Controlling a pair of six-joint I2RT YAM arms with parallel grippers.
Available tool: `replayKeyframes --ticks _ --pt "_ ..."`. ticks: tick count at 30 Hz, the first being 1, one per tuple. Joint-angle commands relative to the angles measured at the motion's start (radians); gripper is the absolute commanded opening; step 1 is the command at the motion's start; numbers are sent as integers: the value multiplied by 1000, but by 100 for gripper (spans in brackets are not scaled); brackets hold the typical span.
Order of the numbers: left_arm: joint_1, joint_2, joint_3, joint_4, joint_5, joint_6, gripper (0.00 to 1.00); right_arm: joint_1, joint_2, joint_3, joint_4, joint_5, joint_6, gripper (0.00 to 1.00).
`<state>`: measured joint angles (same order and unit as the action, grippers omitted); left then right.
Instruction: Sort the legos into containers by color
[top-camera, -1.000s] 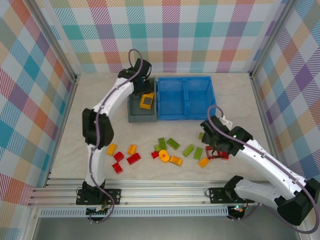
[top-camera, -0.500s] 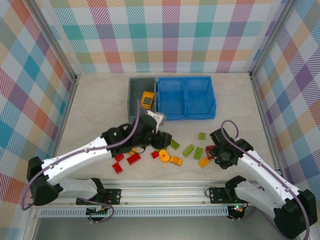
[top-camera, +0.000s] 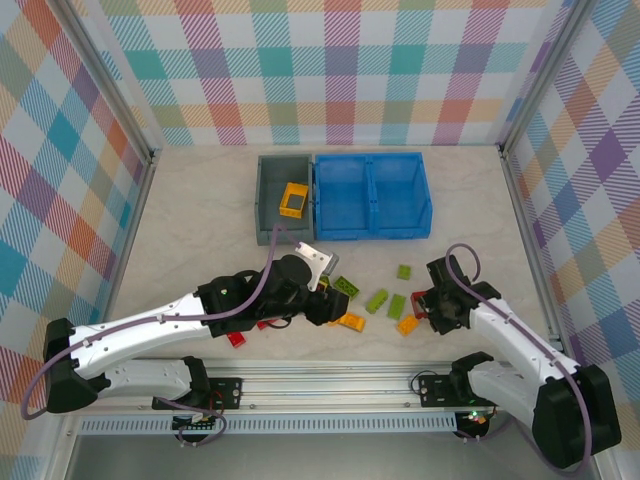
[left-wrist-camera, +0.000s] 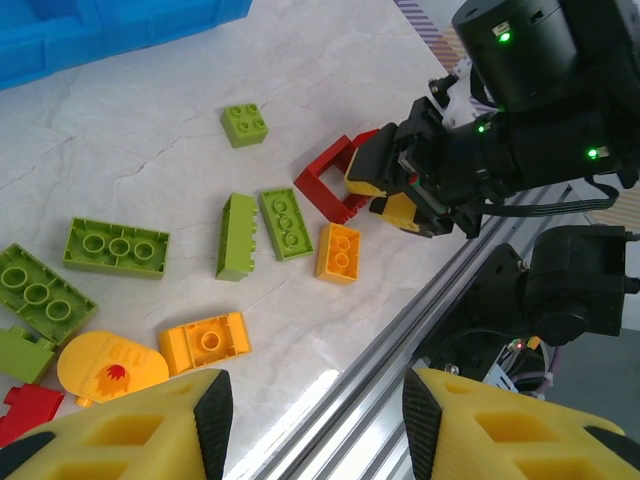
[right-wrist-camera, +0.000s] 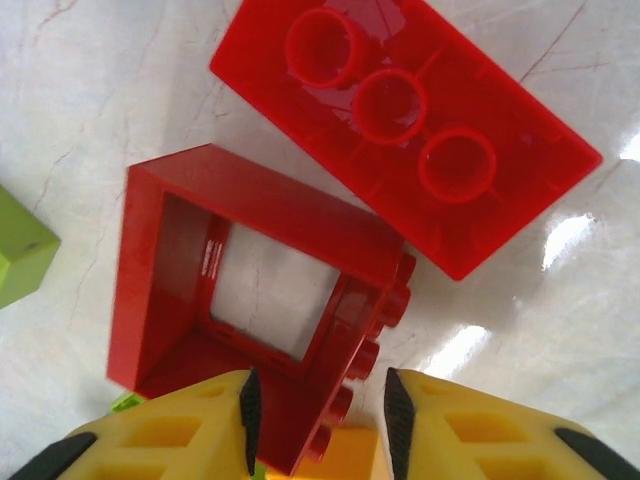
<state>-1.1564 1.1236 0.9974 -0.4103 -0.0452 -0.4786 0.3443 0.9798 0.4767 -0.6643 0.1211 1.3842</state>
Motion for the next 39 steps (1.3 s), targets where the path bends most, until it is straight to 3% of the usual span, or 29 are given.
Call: replayKeyframes --ticks 1,5,8,14,19,24,26,31,39 --pt "-9 2 -14 39 -9 -5 50 -11 27 -21 61 -30 5 34" --pt "-9 -4 -8 39 -19 -3 50 -14 33 -9 65 -8 -8 16" --pt "-9 -4 -3 47 -37 -5 49 -10 21 58 47 22 -108 0" --pt "-9 34 119 -49 -275 -82 51 18 93 385 -41 123 -476 0" --pt "15 211 366 -164 -383 -97 56 7 394 722 -32 70 -872 0" --pt "45 433 627 -251 -451 -86 57 -52 695 984 -29 27 -1108 0" --pt "53 515 723 -275 -468 -69 57 -77 809 1096 -60 -18 -1164 0" --pt "57 662 884 -302 -525 -47 57 -112 1018 1300 -135 9 -1218 0" --pt "68 699 873 -281 -498 -57 57 -125 1175 1420 -150 -33 -1250 0"
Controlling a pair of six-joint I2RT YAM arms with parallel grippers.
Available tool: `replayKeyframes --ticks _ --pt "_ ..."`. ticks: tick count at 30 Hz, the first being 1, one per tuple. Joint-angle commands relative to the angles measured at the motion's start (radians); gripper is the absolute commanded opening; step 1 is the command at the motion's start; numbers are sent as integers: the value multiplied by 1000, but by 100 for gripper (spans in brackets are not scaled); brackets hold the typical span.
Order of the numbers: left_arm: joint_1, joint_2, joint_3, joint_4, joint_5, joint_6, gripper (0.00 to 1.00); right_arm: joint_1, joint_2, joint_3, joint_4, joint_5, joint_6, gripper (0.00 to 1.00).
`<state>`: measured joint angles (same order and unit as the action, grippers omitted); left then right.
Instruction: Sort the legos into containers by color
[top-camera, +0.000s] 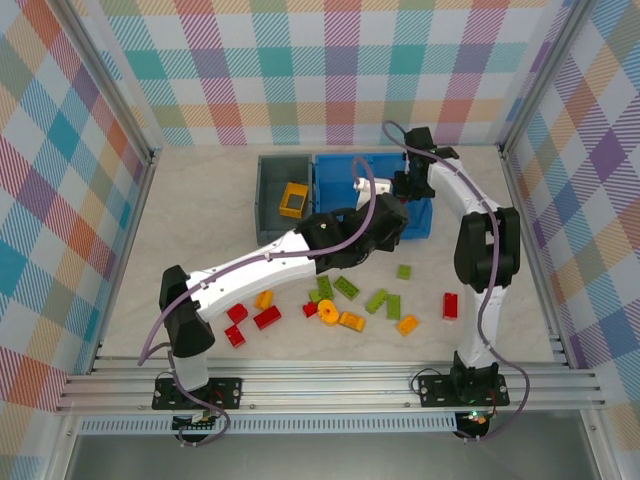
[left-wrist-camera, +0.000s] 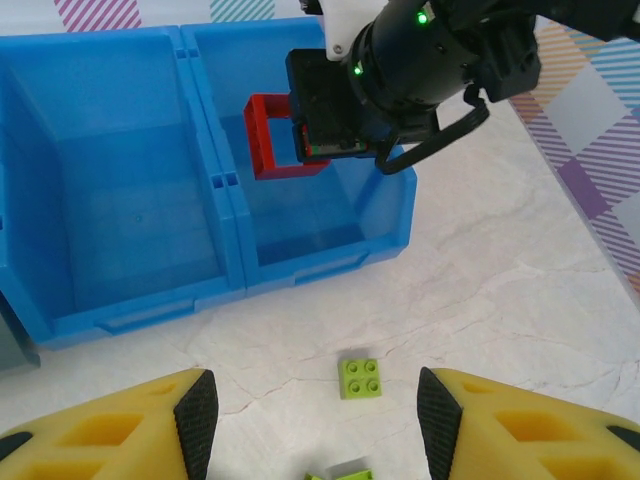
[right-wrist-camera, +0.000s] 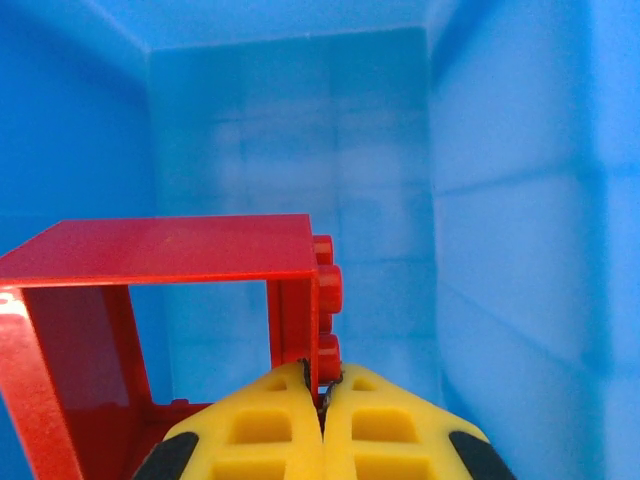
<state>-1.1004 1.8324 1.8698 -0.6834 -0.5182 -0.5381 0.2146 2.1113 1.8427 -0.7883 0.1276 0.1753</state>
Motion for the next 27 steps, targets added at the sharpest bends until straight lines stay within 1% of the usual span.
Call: replayKeyframes --ticks 1,6,8,11,15,19,20,23,27 --pt "13 -14 -13 -5 -25 0 57 5 64 71 -24 -41 -40 0" --pt "14 -56 -98 5 -27 -23 57 5 167 186 -36 -76 -39 0" --pt "14 -81 -140 7 -31 -37 57 5 203 233 -52 -78 -39 3" --pt "14 -123 -207 3 -29 -62 55 5 229 267 -56 -89 -43 12" --pt "16 -180 -303 -21 -28 -113 52 5 212 261 -49 -103 -46 23" --pt "42 -215 -380 -76 4 -192 53 7 109 195 -20 -111 -42 37" --pt "48 -223 -403 -76 14 -212 53 8 80 178 -13 -114 -42 39" --pt "89 -241 -471 -76 62 -238 53 15 -33 130 -13 -103 -34 40" --pt "149 -247 -562 -91 143 -282 55 52 -266 -31 9 -84 -11 46"
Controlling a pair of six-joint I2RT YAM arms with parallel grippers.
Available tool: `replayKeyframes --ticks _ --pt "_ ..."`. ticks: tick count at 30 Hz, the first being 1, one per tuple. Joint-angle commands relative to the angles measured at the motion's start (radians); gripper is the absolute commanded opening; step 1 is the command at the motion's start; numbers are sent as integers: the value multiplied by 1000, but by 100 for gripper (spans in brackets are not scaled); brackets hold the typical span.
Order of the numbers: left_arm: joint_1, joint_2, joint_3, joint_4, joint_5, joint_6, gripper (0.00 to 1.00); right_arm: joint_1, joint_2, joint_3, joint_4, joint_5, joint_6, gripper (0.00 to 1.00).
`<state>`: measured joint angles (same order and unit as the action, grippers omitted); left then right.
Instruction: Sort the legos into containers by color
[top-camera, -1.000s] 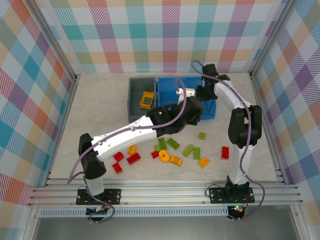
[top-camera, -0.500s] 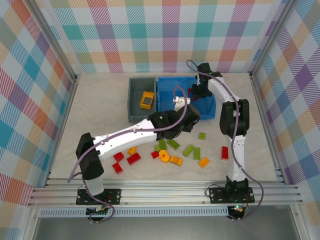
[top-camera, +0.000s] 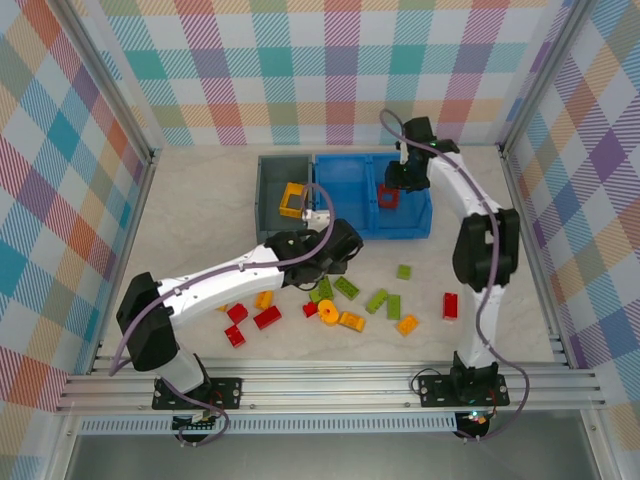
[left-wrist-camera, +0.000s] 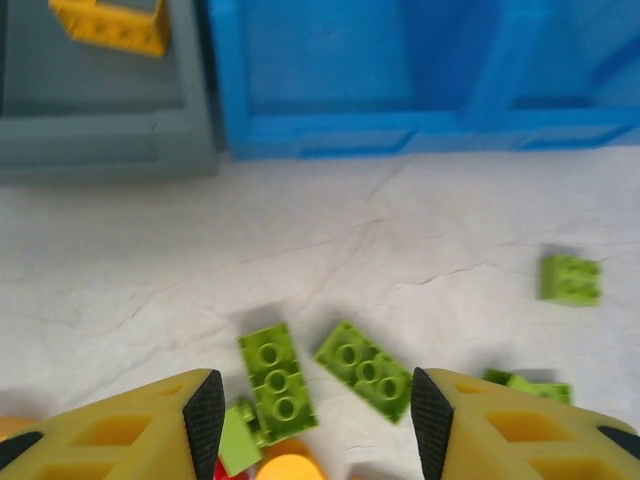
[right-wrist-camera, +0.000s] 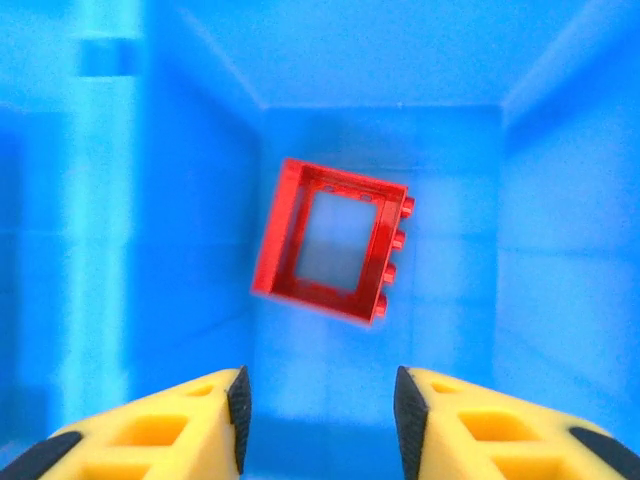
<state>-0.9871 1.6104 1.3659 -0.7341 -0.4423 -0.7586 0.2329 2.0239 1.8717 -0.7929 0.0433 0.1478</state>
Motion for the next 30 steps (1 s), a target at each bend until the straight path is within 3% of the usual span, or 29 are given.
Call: replayKeyframes --ticks 1,10,16,23,26,30 --pt "51 -31 -90 -29 96 -72 55 51 -245 -112 20 3 27 48" --pt "130 14 -175 92 236 -87 57 339 -719 -606 41 -43 219 63" --pt "144 138 -107 130 253 -77 60 495 -906 -761 1 -2 345 63" --pt "150 282 -12 76 266 -85 60 508 -1080 -865 8 -71 365 69" --pt "149 313 2 56 259 -92 59 508 -1152 -888 29 -152 330 73" --pt "149 320 -4 33 242 -106 57 508 -1192 -867 -28 -156 324 73"
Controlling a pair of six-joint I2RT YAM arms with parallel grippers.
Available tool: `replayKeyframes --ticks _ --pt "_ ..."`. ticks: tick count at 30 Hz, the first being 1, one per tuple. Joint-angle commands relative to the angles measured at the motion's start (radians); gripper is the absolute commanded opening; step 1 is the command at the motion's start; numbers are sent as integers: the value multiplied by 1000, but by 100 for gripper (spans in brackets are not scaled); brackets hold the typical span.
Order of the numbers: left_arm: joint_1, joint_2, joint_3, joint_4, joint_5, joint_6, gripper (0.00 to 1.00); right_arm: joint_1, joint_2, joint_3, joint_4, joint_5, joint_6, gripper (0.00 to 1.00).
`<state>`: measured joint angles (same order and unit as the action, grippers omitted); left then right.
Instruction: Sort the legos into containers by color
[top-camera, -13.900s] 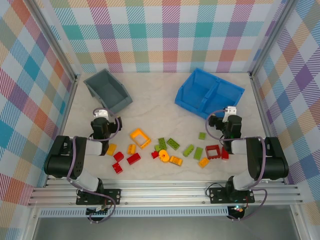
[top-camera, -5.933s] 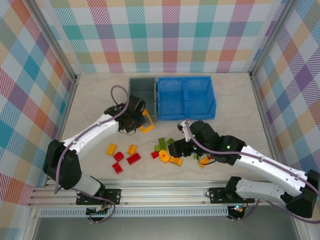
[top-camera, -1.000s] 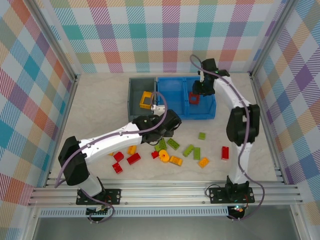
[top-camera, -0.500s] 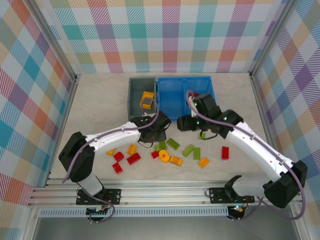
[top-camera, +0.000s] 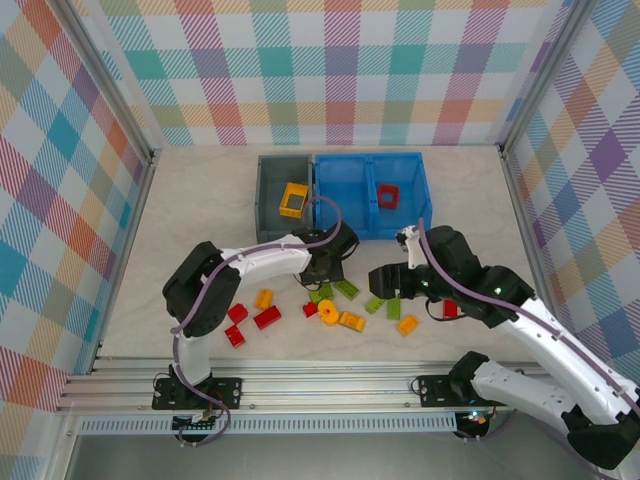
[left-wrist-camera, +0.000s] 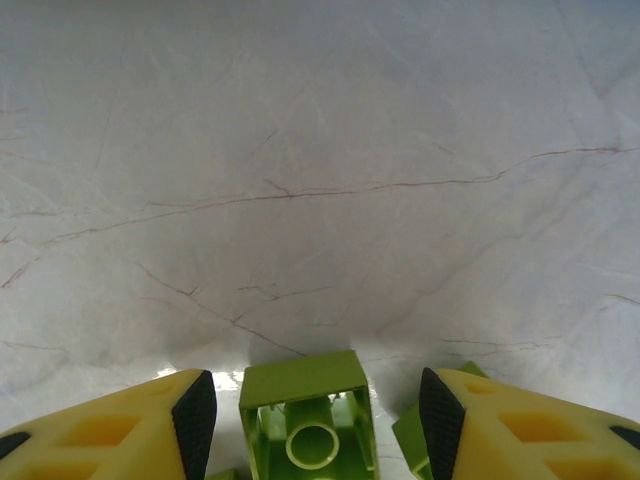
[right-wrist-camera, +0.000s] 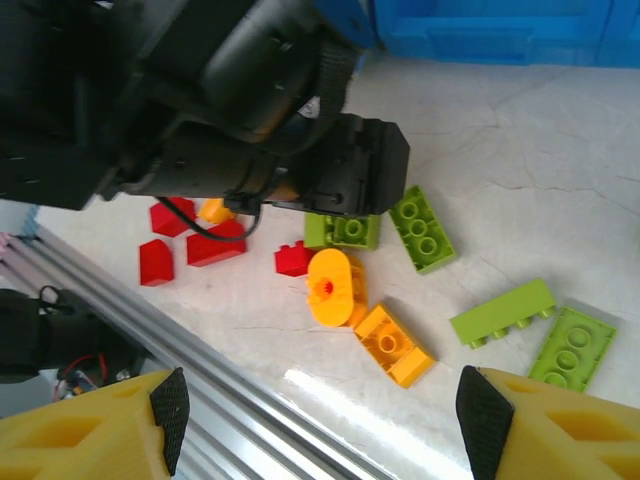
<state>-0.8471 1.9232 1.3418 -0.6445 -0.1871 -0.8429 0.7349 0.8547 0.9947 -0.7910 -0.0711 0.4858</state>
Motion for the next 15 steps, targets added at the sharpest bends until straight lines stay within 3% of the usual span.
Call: replayKeyframes --ticks 1,15 --pt "9 7 14 -52 -13 -23 56 6 -32 10 -38 -38 -12 73" --pt "1 32 -9 -35 22 -36 48 6 -27 2 -13 -26 6 72"
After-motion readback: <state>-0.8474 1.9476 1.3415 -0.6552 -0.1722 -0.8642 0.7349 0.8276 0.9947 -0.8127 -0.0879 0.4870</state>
